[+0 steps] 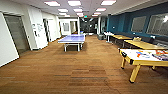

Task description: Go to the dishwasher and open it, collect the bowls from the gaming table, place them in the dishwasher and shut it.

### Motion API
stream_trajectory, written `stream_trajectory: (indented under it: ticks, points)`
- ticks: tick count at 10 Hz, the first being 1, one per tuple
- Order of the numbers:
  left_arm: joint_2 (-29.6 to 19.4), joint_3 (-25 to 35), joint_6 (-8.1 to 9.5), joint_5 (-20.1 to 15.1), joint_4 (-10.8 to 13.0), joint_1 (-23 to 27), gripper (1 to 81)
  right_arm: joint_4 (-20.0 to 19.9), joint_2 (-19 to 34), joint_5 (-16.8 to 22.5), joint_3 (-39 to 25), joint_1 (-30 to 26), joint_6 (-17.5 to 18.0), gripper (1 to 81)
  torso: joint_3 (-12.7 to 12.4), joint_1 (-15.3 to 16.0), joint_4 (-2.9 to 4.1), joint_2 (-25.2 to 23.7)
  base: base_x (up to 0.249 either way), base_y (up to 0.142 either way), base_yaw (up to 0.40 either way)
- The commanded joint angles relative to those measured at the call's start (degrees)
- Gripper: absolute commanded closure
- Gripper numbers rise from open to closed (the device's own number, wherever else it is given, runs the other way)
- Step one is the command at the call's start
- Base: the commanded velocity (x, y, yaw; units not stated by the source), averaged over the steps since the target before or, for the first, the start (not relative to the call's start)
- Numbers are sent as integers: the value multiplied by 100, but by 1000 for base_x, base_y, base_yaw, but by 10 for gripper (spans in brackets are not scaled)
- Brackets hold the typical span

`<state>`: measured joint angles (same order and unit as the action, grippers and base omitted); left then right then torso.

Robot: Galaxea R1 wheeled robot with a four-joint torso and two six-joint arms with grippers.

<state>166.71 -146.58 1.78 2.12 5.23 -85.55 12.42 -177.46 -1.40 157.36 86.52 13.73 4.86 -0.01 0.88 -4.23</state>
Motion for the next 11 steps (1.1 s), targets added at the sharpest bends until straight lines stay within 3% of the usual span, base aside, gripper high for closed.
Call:
stream_trajectory:
  ticks: [1,11]
  points:
    - [-40,15,7,-282,48,315,10,41,-38,281,-39,-306,-19,10,0,1,0,0,217,0,0]
    - [-32,15,-2,-282,57,315,10,59,-38,281,-39,-306,-19,10,2,1,0,2,208,-6,0]
